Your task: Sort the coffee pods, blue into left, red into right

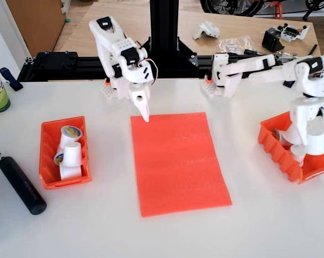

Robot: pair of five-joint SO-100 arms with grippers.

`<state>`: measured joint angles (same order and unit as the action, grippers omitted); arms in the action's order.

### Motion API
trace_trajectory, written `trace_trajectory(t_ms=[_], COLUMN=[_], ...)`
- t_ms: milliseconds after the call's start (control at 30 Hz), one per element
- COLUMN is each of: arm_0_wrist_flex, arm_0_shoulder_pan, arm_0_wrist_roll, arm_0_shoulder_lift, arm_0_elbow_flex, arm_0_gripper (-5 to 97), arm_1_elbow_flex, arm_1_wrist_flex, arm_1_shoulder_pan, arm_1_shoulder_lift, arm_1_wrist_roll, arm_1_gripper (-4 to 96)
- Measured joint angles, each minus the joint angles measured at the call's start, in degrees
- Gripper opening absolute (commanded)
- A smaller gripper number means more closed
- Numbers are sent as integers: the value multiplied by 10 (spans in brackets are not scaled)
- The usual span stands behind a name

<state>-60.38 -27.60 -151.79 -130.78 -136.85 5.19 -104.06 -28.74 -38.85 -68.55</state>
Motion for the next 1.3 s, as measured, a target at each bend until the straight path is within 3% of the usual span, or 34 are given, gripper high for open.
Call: trace_trajectory(t_ms=[200, 567, 633, 733, 800, 900, 1000, 1100, 1200, 1300], arm_0_wrist_flex=[8, 42, 42, 49, 65, 87, 92, 94, 94, 94], arm_0_shoulder_pan=[-3, -3, -3, -3, -3, -3, -3, -12, -17, -26], arm_0_wrist_roll=[0, 12, 20, 33, 47, 75, 110, 163, 205, 244], arm_0_shoulder_lift=[0, 0, 0, 1, 10, 24, 25, 25, 25, 24], arm_0_elbow_flex=[-7, -7, -7, -7, -7, -7, -15, -18, -23, -30], arm_0_gripper=[85, 79, 79, 77, 78, 80, 84, 84, 84, 86], arm_1_elbow_flex=[4, 55, 57, 63, 65, 65, 66, 66, 66, 66], arm_1_wrist_flex=[-8, -8, 8, 68, 140, 250, 310, 342, 356, 359], arm_1_shoulder_pan=[-9, 20, 54, 130, 188, 264, 313, 372, 409, 419], arm_1_shoulder_lift=[0, -11, -30, -60, -63, -62, -61, -41, -39, -39], arm_1_wrist_roll=[21, 2, 17, 76, 151, 325, 548, 796, 1011, 1133], arm_1_gripper=[310, 115, 86, 68, 66, 58, 38, 40, 45, 54])
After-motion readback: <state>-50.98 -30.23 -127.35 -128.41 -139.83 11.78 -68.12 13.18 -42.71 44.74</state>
